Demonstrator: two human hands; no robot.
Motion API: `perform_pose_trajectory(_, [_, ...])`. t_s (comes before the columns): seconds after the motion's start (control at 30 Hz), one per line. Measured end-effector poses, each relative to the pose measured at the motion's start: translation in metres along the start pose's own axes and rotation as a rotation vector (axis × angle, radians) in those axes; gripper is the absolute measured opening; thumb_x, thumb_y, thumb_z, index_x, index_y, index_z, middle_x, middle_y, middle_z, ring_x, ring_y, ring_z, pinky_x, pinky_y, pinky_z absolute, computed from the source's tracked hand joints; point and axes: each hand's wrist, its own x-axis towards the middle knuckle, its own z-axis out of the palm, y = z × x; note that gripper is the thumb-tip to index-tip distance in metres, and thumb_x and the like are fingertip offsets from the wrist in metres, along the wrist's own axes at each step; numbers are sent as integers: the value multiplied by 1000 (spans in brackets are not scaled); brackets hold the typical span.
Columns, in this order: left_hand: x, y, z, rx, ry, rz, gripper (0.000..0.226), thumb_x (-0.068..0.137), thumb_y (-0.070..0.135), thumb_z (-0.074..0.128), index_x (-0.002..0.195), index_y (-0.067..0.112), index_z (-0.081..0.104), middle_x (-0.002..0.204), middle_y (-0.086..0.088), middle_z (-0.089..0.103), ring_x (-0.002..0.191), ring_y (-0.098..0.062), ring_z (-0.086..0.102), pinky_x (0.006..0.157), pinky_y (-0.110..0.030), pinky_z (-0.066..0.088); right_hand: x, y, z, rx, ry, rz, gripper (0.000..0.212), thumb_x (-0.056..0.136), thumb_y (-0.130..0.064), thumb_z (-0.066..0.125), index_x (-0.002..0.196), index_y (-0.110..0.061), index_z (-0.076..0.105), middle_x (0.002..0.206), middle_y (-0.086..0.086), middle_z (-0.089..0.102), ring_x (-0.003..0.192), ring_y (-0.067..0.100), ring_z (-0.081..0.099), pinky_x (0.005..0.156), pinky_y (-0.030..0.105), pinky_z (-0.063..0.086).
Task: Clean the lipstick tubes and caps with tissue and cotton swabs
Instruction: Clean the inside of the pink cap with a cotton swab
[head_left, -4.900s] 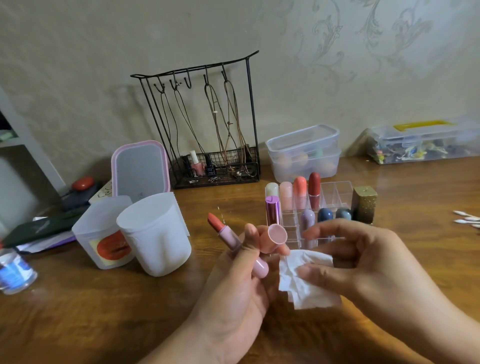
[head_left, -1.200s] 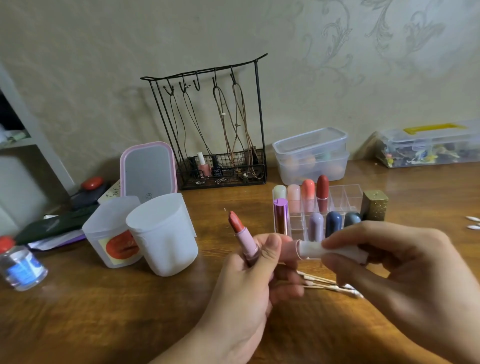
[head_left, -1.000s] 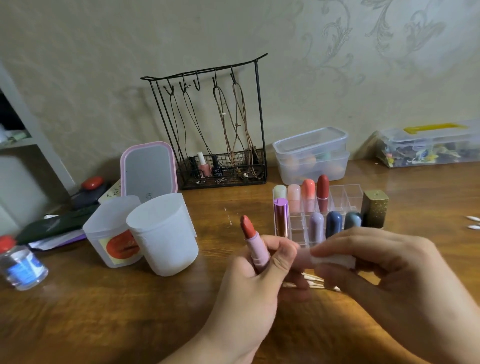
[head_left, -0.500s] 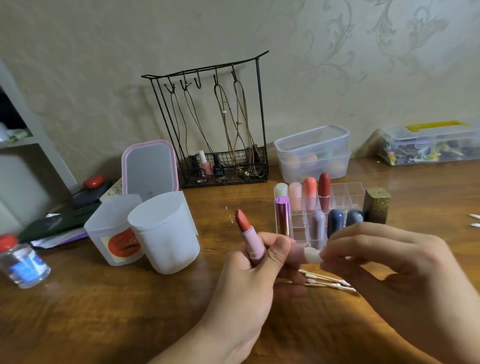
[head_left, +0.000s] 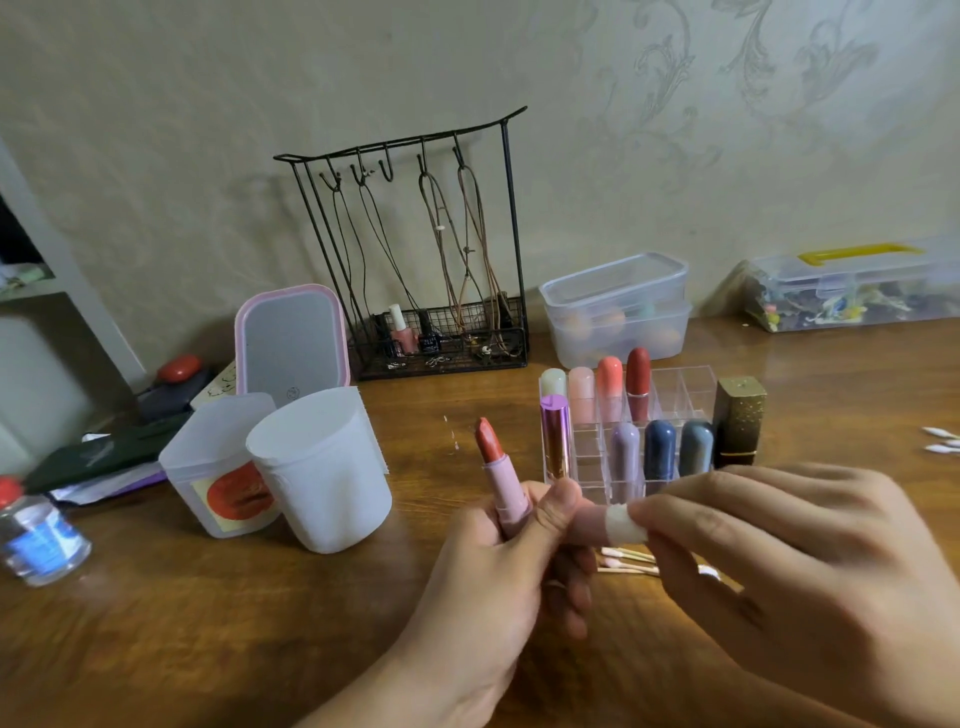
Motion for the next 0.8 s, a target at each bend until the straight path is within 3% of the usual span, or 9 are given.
perform_pose_trajectory(0.27, [-1,-1,-1,-23,-38,-12,36,77,41,64,79,7,74,63,-9,56,51,-14,52,40,-22,42,-1,-1,5,12,-4,-4,12,82,-14,74,89,-5,78,78,5,71,56,21,62,49,31,54])
perform_pose_trajectory(0.47, [-2,-2,0,11,-47,20,35,72,43,65,75,10,76,62,-8,59,51,-14,55,41,-22,44,-2,-1,5,10,-52,25,12,86,-14,69,89,-6,77,72,7,67,52,24,56,43,34,49])
perform_pose_trajectory(0.57, [-2,-3,0,24,-45,53,31,72,42,66,75,12,76,63,-9,60,52,-14,56,43,-23,46,-1,-2,5,2,-64,54,15,87,-16,65,80,-7,76,63,5,60,45,24,48,38,31,42])
perform_pose_trajectory(0.7, [-2,-1,2,99,-74,77,24,65,39,74,75,17,75,65,-7,64,56,-16,61,49,-25,51,6,-13,2,127,-135,290,26,84,-29,57,61,-18,64,53,-6,51,40,15,42,36,26,37])
perform_pose_trajectory(0.8, [-1,-6,-1,221,-40,130,20,70,37,73,82,21,75,68,-8,70,62,-20,67,57,-29,56,11,-18,0,348,-199,643,33,75,-45,60,52,-21,58,45,-6,49,37,7,43,34,20,35])
